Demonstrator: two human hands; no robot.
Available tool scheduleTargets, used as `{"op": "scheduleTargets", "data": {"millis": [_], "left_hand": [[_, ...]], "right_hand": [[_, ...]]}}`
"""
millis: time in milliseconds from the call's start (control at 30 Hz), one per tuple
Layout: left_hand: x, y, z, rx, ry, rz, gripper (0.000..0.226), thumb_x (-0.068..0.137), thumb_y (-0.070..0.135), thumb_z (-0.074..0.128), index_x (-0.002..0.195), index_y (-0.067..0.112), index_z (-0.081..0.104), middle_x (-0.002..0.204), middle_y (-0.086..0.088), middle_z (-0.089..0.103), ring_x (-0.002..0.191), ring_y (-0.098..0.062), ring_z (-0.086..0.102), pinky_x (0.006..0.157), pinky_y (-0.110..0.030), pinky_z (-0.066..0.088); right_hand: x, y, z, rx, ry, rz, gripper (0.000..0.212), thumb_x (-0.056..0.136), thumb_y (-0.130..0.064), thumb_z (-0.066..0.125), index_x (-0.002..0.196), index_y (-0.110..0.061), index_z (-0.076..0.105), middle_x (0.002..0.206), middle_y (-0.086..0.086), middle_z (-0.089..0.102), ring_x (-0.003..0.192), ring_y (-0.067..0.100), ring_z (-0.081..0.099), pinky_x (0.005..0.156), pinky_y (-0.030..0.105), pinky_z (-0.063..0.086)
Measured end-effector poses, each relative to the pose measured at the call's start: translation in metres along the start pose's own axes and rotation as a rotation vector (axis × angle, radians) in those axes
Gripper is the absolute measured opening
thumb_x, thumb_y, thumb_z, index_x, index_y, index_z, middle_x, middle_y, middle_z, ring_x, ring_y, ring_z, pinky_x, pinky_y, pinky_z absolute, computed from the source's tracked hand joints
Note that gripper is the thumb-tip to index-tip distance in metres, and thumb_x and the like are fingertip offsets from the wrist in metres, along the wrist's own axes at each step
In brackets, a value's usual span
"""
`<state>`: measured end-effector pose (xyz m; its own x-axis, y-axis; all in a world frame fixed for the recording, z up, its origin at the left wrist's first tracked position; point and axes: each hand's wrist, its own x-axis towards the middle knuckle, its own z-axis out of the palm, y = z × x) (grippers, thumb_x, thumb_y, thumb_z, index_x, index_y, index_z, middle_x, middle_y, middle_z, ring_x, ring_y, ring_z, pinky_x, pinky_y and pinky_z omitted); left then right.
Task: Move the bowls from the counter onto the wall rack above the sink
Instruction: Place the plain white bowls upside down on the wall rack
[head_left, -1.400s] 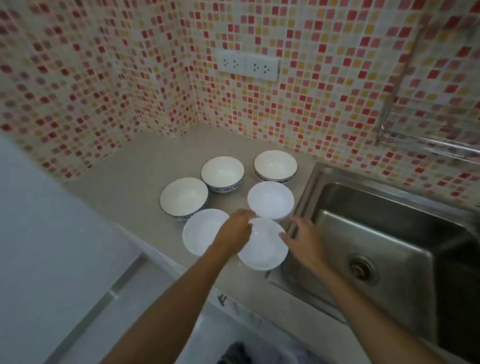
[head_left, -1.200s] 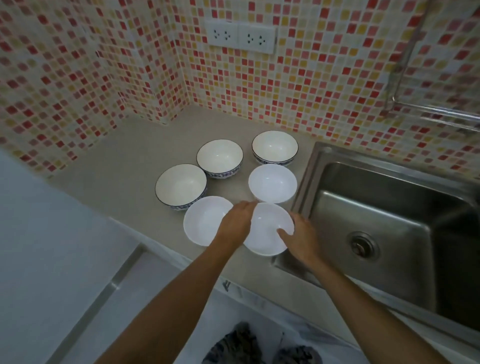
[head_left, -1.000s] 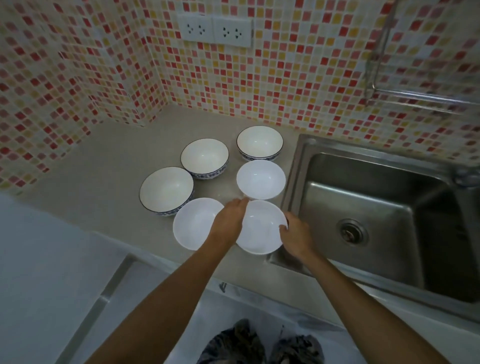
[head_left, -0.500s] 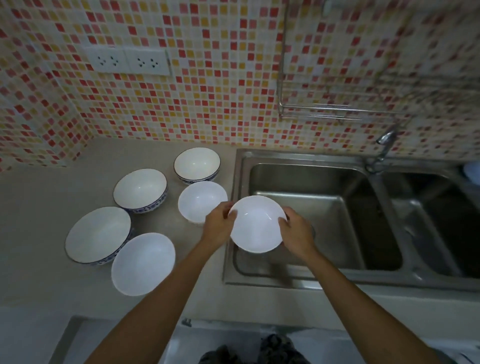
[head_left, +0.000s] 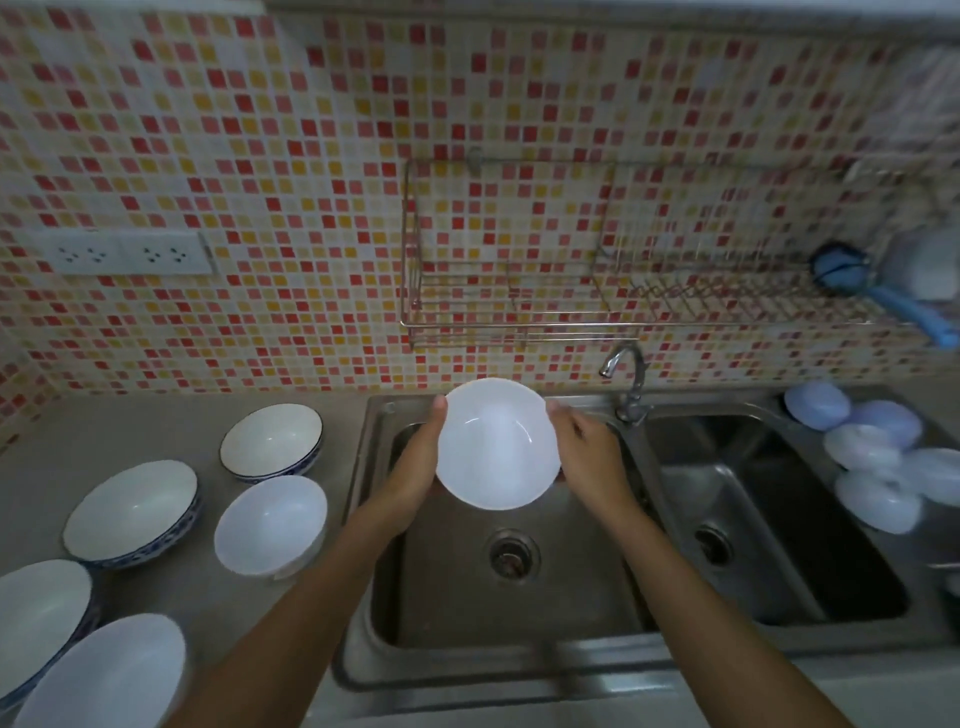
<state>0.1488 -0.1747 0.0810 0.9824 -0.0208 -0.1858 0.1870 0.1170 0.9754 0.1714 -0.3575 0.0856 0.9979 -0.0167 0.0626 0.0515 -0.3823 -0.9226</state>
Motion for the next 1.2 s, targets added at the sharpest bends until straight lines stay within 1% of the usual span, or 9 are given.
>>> {"op": "scheduleTargets", "data": {"millis": [133, 267, 367, 467, 633, 733, 900, 1033, 1200], "left_hand": [[0.019, 0.039, 0.027, -0.025, 0.058, 0.102, 0.026, 0.098, 0.047, 0.03, 0.106, 0.04, 0.054, 0.106, 0.008, 0.064, 0.097, -0.02, 0.064, 0.079, -0.034, 0.056], [0.041, 0.078, 0.049, -0.012, 0.033, 0.199, 0.034, 0.095, 0.056, 0.034, 0.121, 0.042, 0.051, 0.125, 0.001, 0.06, 0.112, -0.027, 0.061, 0.093, -0.048, 0.053], [0.055, 0.102, 0.065, 0.003, 0.096, 0.252, 0.027, 0.095, 0.054, 0.034, 0.11, 0.042, 0.053, 0.119, -0.002, 0.061, 0.105, -0.027, 0.062, 0.085, -0.042, 0.056], [0.07, 0.123, 0.077, 0.093, 0.159, 0.309, 0.024, 0.097, 0.051, 0.03, 0.105, 0.043, 0.051, 0.114, 0.001, 0.061, 0.097, -0.022, 0.063, 0.073, -0.03, 0.056], [0.104, 0.146, 0.089, 0.326, 0.234, 0.381, 0.058, 0.09, 0.06, 0.042, 0.137, 0.026, 0.04, 0.132, 0.002, 0.049, 0.116, -0.023, 0.052, 0.094, -0.042, 0.048], [0.126, 0.153, 0.094, 0.47, 0.271, 0.483, 0.064, 0.084, 0.054, 0.06, 0.137, 0.024, 0.043, 0.128, 0.005, 0.049, 0.113, -0.017, 0.051, 0.09, -0.035, 0.046], [0.17, 0.143, 0.104, 0.922, 0.271, 0.627, 0.076, 0.075, 0.045, 0.074, 0.139, 0.019, 0.043, 0.135, -0.004, 0.041, 0.119, -0.019, 0.045, 0.096, -0.025, 0.038], [0.193, 0.118, 0.11, 1.214, 0.153, 0.666, 0.084, 0.069, 0.047, 0.078, 0.14, 0.021, 0.042, 0.139, -0.005, 0.042, 0.125, -0.023, 0.039, 0.106, -0.038, 0.039], [0.205, 0.112, 0.116, 1.259, 0.061, 0.685, 0.086, 0.067, 0.038, 0.082, 0.141, 0.021, 0.041, 0.142, -0.007, 0.041, 0.128, -0.025, 0.037, 0.107, -0.04, 0.038]], "right_hand": [[0.037, -0.02, -0.043, 0.044, 0.165, -0.118, 0.036, 0.101, -0.04, 0.039, 0.091, -0.023, 0.07, 0.082, -0.008, 0.07, 0.08, 0.008, 0.066, 0.075, 0.031, 0.054], [0.082, -0.019, -0.074, -0.176, 0.271, -0.308, 0.032, 0.099, -0.035, 0.045, 0.098, -0.014, 0.07, 0.089, -0.001, 0.07, 0.078, 0.013, 0.062, 0.074, 0.029, 0.052], [0.111, -0.011, -0.089, -0.424, 0.258, -0.457, 0.029, 0.099, -0.029, 0.046, 0.112, -0.014, 0.067, 0.109, 0.003, 0.07, 0.098, 0.019, 0.063, 0.093, 0.038, 0.053], [0.135, 0.0, -0.097, -0.674, 0.235, -0.533, 0.036, 0.098, -0.027, 0.048, 0.13, -0.013, 0.059, 0.134, 0.007, 0.06, 0.127, 0.027, 0.053, 0.113, 0.049, 0.035], [0.157, 0.016, -0.095, -0.873, 0.208, -0.502, 0.058, 0.101, -0.043, 0.016, 0.146, -0.013, 0.038, 0.152, 0.006, 0.038, 0.145, 0.022, 0.027, 0.122, 0.043, 0.007], [0.162, 0.029, -0.087, -0.891, 0.267, -0.56, 0.065, 0.101, -0.044, 0.009, 0.14, -0.008, 0.047, 0.146, 0.008, 0.046, 0.141, 0.023, 0.035, 0.121, 0.047, 0.017], [0.174, 0.031, -0.082, -0.818, 0.381, -0.614, 0.052, 0.101, -0.035, 0.027, 0.132, -0.004, 0.055, 0.137, 0.012, 0.055, 0.134, 0.023, 0.046, 0.118, 0.041, 0.023], [0.176, 0.035, -0.079, -0.824, 0.425, -0.635, 0.048, 0.1, -0.031, 0.035, 0.132, -0.002, 0.054, 0.138, 0.013, 0.054, 0.134, 0.025, 0.046, 0.117, 0.043, 0.027], [0.178, 0.042, -0.078, -0.831, 0.463, -0.659, 0.047, 0.1, -0.03, 0.036, 0.134, -0.001, 0.053, 0.138, 0.015, 0.054, 0.134, 0.027, 0.046, 0.119, 0.039, 0.018]]}}
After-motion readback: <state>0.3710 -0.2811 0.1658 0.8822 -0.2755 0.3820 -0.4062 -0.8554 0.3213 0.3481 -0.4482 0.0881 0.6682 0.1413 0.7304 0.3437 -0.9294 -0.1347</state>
